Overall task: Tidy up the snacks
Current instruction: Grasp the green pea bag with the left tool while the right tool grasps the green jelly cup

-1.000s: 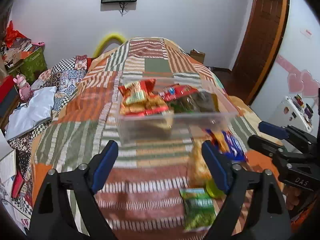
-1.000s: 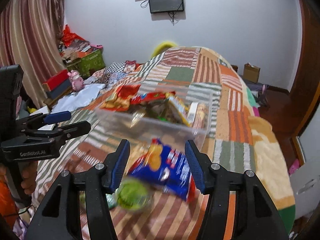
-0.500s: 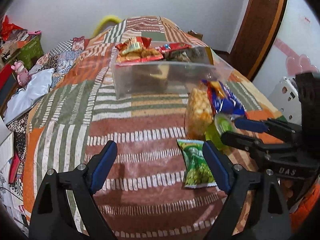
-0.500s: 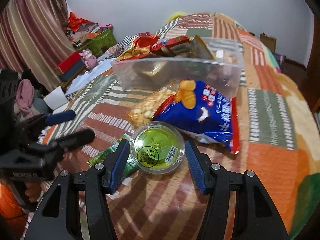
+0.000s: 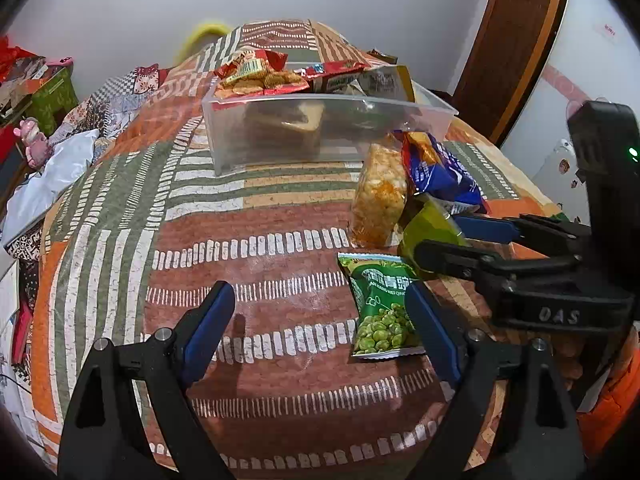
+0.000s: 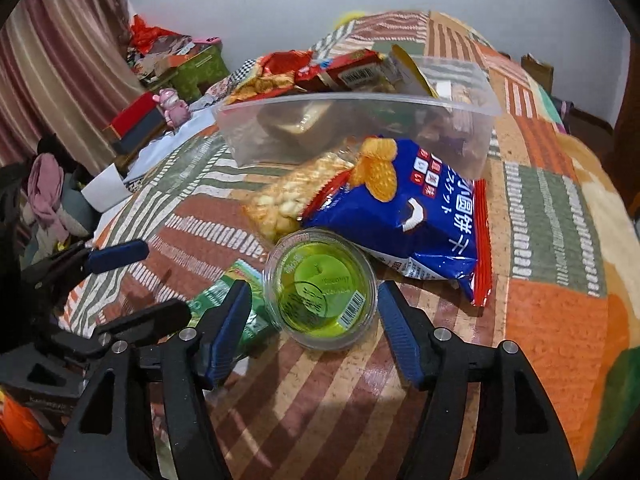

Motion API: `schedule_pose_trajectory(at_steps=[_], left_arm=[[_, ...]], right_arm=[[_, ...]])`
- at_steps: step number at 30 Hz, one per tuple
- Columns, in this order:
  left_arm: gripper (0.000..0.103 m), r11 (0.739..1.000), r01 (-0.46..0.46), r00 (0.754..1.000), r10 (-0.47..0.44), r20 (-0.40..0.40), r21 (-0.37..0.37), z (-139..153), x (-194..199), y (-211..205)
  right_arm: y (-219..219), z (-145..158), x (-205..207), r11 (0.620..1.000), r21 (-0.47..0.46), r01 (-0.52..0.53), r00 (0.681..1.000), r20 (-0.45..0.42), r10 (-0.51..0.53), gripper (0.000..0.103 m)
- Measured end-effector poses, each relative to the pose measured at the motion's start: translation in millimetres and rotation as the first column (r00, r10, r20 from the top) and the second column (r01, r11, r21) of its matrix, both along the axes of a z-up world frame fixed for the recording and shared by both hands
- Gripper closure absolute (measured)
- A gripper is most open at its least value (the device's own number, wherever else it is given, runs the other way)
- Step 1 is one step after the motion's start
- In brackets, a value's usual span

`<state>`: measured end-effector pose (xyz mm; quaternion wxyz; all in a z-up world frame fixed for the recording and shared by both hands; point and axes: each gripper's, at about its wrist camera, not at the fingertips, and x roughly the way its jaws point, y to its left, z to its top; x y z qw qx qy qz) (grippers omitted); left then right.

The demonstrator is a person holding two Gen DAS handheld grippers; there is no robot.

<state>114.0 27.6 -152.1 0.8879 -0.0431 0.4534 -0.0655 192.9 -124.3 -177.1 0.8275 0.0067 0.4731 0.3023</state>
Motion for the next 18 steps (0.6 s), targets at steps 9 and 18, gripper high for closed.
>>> schedule_pose_trajectory(at_steps=[9,18], left_arm=[[0.016,0.999,0.045,0.999,-0.046,-0.026,-0.005,-5.7,3.9,-15.9],[0.038,0.996,0.094,0.994,-0.094,-0.057,-0.005,-20.6,10.1,-38.8]], right_arm=[[-5.6,-4.8,4.0,0.999,0.038,0.008,1.0,-0.019,-0.007,0.047],[-28.1,7.3,-8.6,0.998,0.003,0.06,0.997,0.047,-0.061,0.047]])
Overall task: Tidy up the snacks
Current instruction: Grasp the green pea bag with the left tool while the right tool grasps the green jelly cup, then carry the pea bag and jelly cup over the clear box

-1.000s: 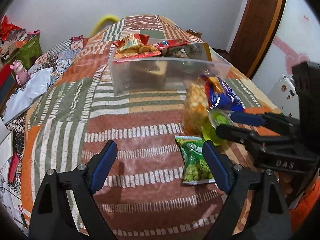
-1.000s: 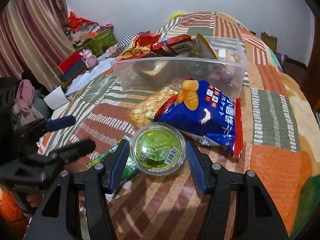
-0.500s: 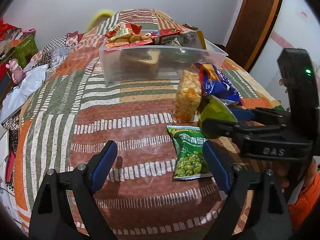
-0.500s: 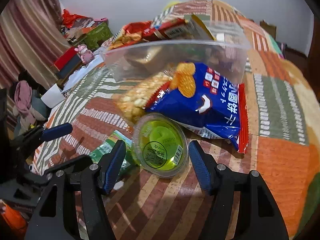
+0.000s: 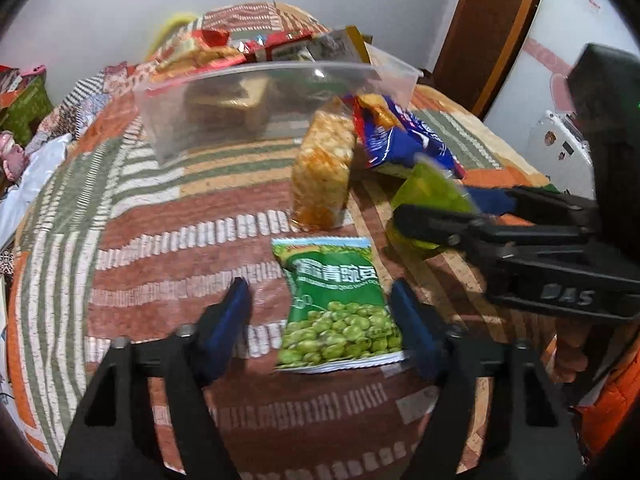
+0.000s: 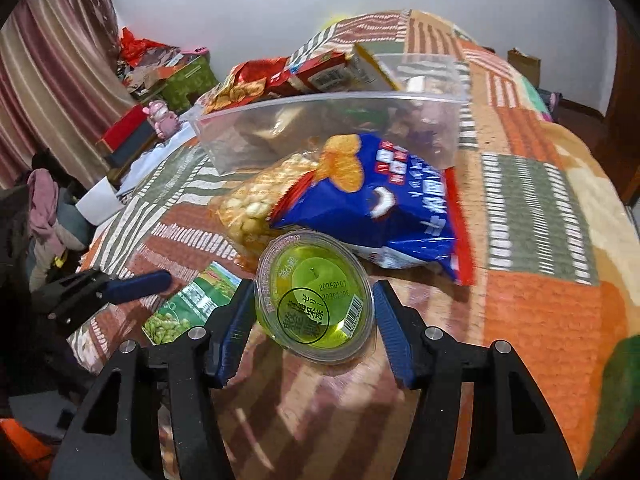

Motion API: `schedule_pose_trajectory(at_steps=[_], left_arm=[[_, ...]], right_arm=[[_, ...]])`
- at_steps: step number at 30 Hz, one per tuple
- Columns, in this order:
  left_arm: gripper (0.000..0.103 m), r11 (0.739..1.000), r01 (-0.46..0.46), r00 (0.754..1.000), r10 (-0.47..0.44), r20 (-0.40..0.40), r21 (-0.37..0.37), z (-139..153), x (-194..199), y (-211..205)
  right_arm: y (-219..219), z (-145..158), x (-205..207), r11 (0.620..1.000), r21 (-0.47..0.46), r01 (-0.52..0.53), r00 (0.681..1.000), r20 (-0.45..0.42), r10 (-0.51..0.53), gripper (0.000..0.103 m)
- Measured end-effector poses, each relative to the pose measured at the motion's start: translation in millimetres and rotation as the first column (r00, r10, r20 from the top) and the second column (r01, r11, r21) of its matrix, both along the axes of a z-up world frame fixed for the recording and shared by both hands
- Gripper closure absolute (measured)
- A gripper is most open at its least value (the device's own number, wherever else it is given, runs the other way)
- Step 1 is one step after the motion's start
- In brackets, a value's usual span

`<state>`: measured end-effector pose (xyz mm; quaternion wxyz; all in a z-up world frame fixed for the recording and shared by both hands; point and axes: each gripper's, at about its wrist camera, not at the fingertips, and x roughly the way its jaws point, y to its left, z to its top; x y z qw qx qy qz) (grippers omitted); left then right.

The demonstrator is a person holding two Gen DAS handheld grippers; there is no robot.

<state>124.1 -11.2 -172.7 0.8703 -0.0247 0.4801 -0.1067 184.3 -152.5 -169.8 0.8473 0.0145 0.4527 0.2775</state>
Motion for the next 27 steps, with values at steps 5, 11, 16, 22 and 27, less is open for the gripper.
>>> schedule_pose_trajectory(at_steps=[5,11,16,22,27], left_arm=[[0.053,1.0,0.001,1.0,-0.001,0.023,0.012,-2.3,-1.2,-4.3],[0.055,1.0,-0.022,0.999,0.022,0.047,-0.003,6.0,-7.5,4.5],[0.055,0.998,-0.06,0.992,0.06,0.109,-0.009,26.9,-13.8,16.4],[0.055,0.994,-0.099,0.977,0.106,0.186,-0.047,59.4,-3.7,31.7],[0.055,0.991,-0.117,0.963,0.129,0.238,-0.064,80.8,13.5,38.4]], right_arm=[[-13.7,9.4,-2.3,1.0,0.011,0.028,0.999,0.018,-0.028,0.047],[-20.1,20.6,-2.7,0.998,0.031,0.049,0.998,0.044,-0.05,0.047],[-21.0,33.8,-3.4,0.998,0.042,0.056,0.995,0.082,-0.059,0.047],[-21.1,52.1,1.7,0.997,0.05,0.056,0.989,0.137,-0.062,0.047],[-19.8,66.1,13.5,0.997,0.052,0.063,0.982,0.177,-0.072,0.047]])
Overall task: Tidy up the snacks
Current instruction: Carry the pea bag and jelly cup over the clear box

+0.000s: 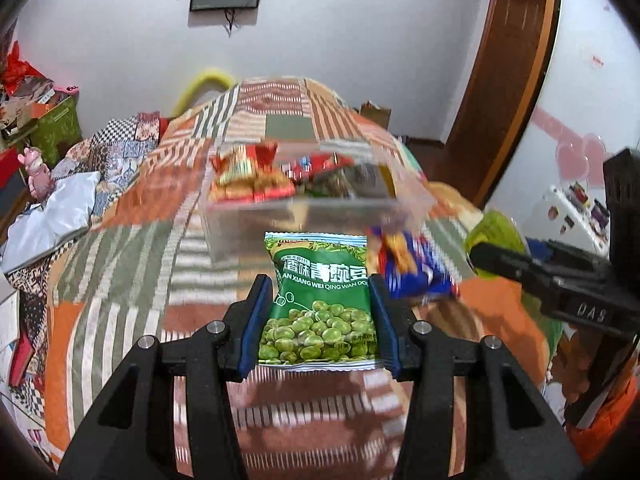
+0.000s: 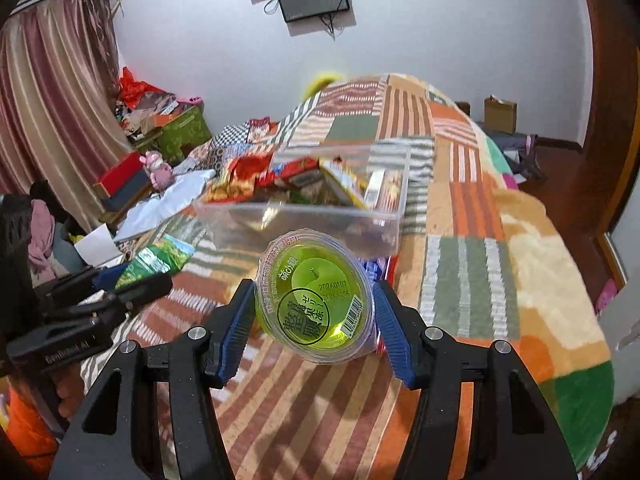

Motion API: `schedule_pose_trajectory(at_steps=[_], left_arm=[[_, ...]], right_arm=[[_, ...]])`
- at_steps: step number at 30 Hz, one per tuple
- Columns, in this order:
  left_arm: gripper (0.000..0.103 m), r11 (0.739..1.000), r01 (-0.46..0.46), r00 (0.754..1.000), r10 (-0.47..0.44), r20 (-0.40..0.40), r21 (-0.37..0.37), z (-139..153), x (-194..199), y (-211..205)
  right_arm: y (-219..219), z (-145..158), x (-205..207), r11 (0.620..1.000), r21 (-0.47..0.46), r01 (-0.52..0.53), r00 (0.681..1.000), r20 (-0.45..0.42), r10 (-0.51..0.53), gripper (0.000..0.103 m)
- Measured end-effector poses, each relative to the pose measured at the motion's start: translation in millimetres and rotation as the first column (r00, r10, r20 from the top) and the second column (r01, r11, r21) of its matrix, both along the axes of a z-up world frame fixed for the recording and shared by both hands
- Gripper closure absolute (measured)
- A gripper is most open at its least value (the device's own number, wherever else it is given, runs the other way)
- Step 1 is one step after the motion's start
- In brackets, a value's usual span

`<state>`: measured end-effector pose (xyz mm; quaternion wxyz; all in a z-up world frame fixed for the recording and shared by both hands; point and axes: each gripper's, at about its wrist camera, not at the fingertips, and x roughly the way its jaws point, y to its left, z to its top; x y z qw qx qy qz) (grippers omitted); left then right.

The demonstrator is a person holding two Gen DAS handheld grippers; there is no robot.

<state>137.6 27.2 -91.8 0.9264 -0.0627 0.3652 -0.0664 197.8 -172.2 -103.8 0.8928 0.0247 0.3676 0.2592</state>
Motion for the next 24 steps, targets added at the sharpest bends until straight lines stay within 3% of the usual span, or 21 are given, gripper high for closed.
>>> schedule_pose_trajectory(at_steps=[10,24], left_arm=[[0.055,1.0,-0.014,0.999,0.014,0.032,0.001,12.9,54.9,1.6],[0.055,0.999,-0.039,0.999,0.039,0.021,0.0,5.9,123.6,21.5]], right_arm=[[13.0,9.4,33.9,1.0,0.002,-0.002,0.999,0.042,0.002,0.047],[71.0,-6.8,86.3,0.995,-0.055,-0.085,0.996,0.024,0.086,0.047]])
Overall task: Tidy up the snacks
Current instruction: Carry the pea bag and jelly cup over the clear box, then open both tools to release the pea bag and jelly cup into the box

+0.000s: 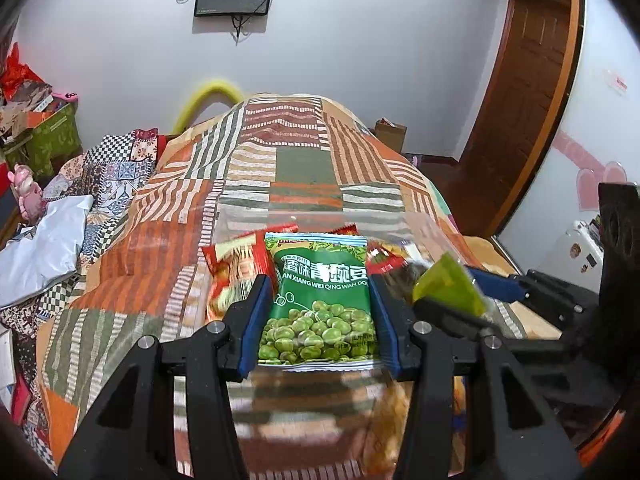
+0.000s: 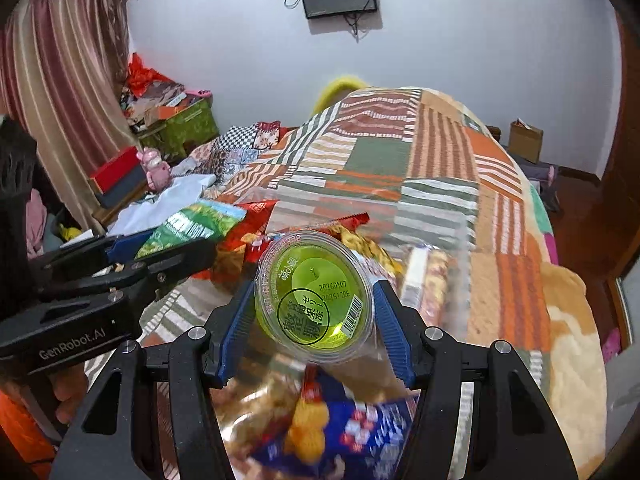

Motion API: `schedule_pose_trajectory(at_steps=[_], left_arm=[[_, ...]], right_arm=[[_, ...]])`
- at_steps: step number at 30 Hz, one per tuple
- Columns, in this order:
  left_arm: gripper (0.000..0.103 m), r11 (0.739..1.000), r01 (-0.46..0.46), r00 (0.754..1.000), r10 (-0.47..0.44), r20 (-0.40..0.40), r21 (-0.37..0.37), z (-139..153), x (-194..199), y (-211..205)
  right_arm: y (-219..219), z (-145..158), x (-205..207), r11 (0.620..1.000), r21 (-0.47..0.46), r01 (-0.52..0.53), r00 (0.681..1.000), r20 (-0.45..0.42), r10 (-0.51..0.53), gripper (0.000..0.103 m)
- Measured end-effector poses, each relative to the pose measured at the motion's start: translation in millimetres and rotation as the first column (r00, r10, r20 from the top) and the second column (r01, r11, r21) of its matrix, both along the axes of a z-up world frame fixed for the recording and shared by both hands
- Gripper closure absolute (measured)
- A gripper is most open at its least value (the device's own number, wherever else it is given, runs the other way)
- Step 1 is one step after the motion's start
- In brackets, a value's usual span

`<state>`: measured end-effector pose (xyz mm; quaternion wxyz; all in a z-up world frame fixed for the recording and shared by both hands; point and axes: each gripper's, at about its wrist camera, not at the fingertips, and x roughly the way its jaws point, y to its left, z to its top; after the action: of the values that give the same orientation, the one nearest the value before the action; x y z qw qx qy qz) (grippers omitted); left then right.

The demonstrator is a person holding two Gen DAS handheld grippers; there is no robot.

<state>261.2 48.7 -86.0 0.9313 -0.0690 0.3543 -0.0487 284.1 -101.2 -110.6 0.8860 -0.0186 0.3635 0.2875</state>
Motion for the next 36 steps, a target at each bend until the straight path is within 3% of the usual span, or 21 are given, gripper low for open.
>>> schedule_pose_trajectory(at_steps=[8,17,20,28,36], left_arm=[[0.055,1.0,0.003,1.0,-0.003,-0.027,0.014,-13.0,35.7,6.6],[0.055,0.996,0.031,1.0,-0.031,0.0,0.086,-20.3,40.4,-7.0],[0.055,0.996,0.069,0.997,-0.067,-0.032,0.059,-24.1,41.7,-13.3],[0.054,0.996,0.066,0.997,-0.064,-0.047,0.056,-25.0,36.1,-18.1],[0.044,0.997,0.043,0.999,-0.043,-0.011,0.06,-7.0,15.5,-16.3]], right_arm=[[11.6,-15.1,16.7,0.998,-0.055,-0.013,1.0,-0.012,0.012,0.047],[11.9,-32.2,27.7,0.995,-0.099,0.006,0.999,-0.052,-0.011,0.047],[8.0,-31.2,28.5,0.995,-0.104,0.004,0.998,-0.067,-0.011,0.046],[-9.1,-20.5,19.2,0.997,-0.07,0.014,0.997,-0.073,-0.019,0.043],[-24.7,-9.5,0.5,0.998,-0.06,0.022,0.998,-0.055,-0.025,0.042]])
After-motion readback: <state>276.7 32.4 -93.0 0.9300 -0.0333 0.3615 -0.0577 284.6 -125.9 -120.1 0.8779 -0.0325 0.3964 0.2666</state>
